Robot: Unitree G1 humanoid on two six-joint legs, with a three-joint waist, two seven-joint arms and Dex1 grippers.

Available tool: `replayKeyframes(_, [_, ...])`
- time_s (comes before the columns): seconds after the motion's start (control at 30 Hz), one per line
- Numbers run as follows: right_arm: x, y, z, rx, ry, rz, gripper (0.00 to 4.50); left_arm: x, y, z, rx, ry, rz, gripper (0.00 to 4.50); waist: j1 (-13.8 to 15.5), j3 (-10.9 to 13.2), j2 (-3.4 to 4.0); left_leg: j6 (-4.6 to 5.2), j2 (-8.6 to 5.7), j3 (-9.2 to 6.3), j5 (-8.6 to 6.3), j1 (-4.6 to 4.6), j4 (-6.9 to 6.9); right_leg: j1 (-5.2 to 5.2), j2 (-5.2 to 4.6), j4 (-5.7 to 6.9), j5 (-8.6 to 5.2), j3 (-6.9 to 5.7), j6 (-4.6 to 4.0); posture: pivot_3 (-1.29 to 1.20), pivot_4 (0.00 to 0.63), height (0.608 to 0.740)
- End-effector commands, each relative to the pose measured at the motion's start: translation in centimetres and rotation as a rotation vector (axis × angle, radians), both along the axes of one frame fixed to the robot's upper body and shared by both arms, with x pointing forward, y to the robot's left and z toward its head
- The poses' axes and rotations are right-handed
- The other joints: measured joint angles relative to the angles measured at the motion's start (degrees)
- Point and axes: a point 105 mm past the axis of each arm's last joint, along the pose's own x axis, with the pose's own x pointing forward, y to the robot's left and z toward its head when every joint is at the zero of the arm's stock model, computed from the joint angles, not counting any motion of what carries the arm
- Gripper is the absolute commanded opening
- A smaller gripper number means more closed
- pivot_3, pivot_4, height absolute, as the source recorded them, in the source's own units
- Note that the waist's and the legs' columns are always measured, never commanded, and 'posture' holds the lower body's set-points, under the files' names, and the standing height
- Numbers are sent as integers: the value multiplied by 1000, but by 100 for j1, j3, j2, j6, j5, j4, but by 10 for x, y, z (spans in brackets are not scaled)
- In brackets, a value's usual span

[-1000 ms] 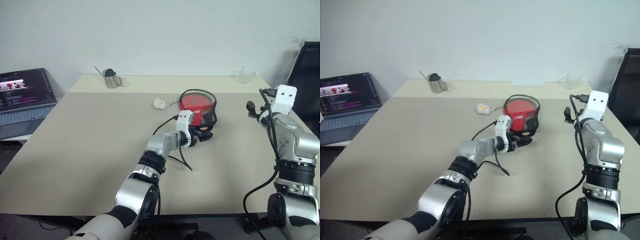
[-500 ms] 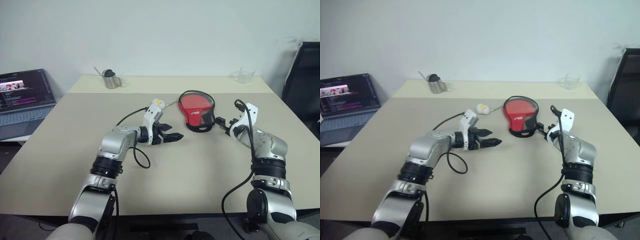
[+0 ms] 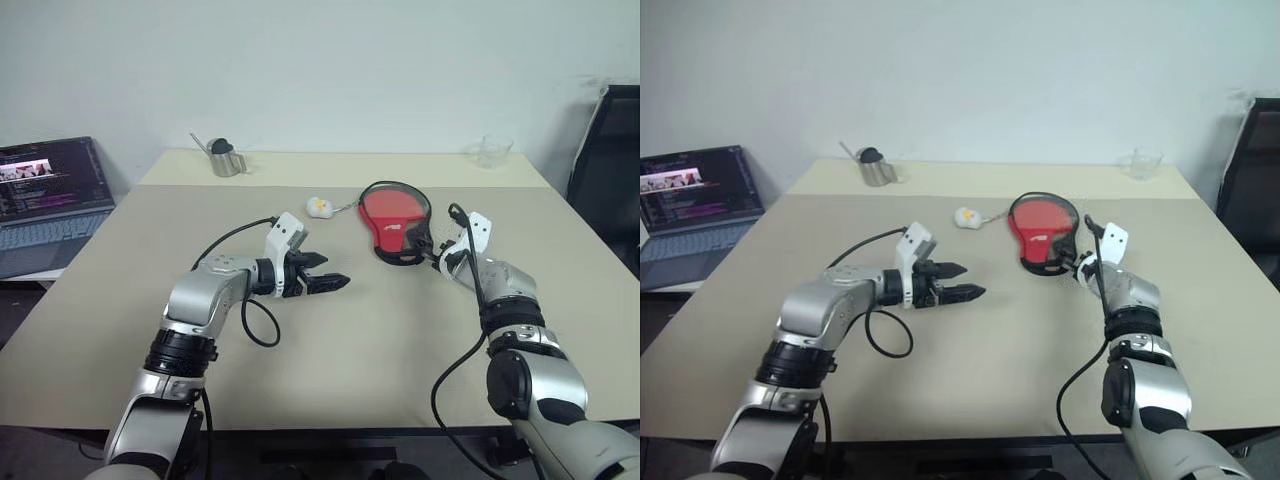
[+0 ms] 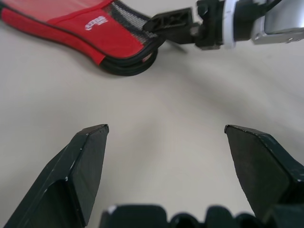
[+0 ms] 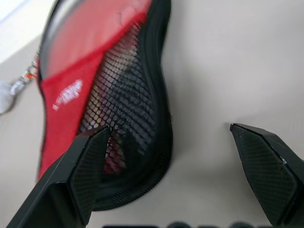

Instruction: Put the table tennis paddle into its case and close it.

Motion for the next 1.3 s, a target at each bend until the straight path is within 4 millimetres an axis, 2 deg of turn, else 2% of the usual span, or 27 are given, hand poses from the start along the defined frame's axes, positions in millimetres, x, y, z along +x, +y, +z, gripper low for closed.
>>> replayKeyframes(0.03, [5,1,9,11,-30,-9,4459,-4,1,15,-14,-51,-2,4286,-3,0,0,0,0,0,0,0,0,0,0,0,-1,0,2,0,150,740])
replayKeyframes(0.1, [5,4,8,13,-28,-3,4459,-4,1,15,-14,-51,5,4286,-5,0,0,1,1,0,0,2,0,2,1,0,-1,0,2,0,150,740])
replayKeyframes(0.2, [6,10,12,18,-39,15,3836,-3,1,14,-11,-50,11,4286,-6,0,0,1,1,-1,1,4,0,3,1,1,-1,1,3,0,150,740])
replayKeyframes(0.57, [6,25,10,25,-31,50,115,-2,1,13,-15,-51,23,4286,-15,0,0,1,2,-3,0,4,-1,3,-1,0,0,3,0,0,150,740])
replayKeyframes(0.93, [5,29,7,10,-26,65,22,2,4,13,-16,-55,46,4286,-26,0,0,1,6,-1,1,9,-1,3,1,2,-1,5,1,0,150,740])
replayKeyframes(1.03, [0,31,5,-25,-22,127,22,2,4,13,-15,-53,42,4286,-29,0,0,1,6,-2,1,9,-2,3,1,2,-1,5,2,0,150,740])
replayKeyframes(1.13, [-7,36,2,-62,-16,200,22,1,4,12,-11,-51,33,4286,-31,0,0,1,7,-3,0,8,-3,3,2,1,-2,4,2,0,150,740])
replayKeyframes(1.3, [-34,46,-9,-133,4,361,22,3,3,13,-3,-51,18,4286,-12,0,0,1,5,-8,0,7,-5,3,2,0,-5,1,7,0,150,740])
